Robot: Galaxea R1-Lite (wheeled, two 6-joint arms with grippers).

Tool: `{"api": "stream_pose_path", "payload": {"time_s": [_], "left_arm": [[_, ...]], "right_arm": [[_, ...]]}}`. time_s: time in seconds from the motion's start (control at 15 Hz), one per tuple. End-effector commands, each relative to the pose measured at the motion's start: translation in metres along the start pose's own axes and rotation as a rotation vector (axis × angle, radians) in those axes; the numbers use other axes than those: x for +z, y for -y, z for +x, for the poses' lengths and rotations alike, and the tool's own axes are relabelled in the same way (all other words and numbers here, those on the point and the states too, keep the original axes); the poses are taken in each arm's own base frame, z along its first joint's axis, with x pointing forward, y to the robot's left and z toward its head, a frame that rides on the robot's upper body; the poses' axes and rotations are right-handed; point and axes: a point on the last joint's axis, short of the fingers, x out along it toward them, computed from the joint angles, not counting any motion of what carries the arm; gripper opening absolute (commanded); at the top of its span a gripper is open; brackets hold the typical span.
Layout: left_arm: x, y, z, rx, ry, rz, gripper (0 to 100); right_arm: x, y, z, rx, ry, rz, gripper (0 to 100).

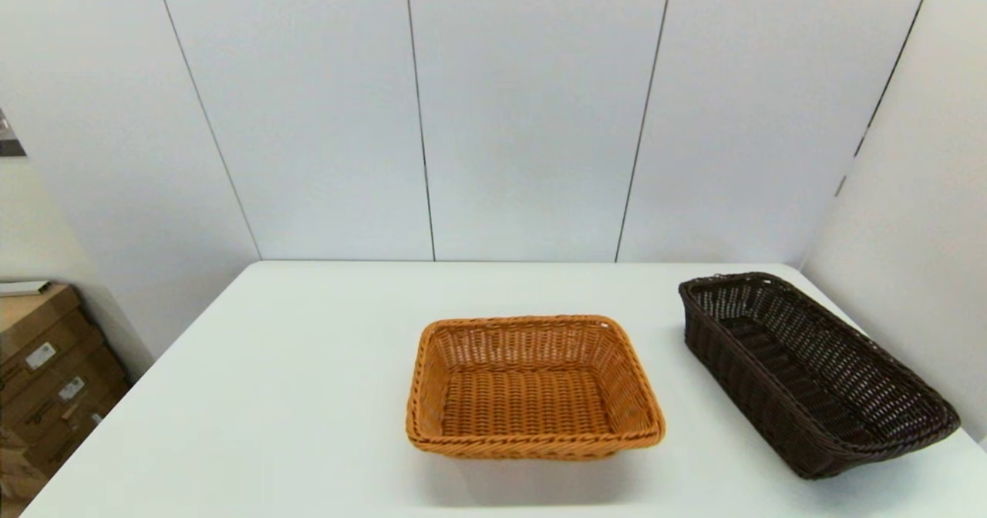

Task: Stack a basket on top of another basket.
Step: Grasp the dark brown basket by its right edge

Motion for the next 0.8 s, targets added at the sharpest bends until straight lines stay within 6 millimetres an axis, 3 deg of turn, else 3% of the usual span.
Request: {"api": "stream_pose_path", "payload": {"time_s": [0.07,0.2,0.4,0.8], "left_arm": [[0.000,0.016,-0.003,0.070,0.013,0.017,100],[-0.014,0.034,-0.005,0.064,0.014,0.080,100],[-0.016,0.032,0.004,0.055,-0.012,0.117,100],[-0.016,0.031,0.072,0.034,0.118,0.164,100]], "right_arm": [[0.000,0.000,0.000,0.000,0.000,0.000,100],[0.000,0.000,0.000,0.000,-0.001,0.000,100],[0.000,0.000,0.000,0.000,-0.001,0.000,100],[0.000,0.000,0.000,0.000,-0.001,0.000,100]]}}
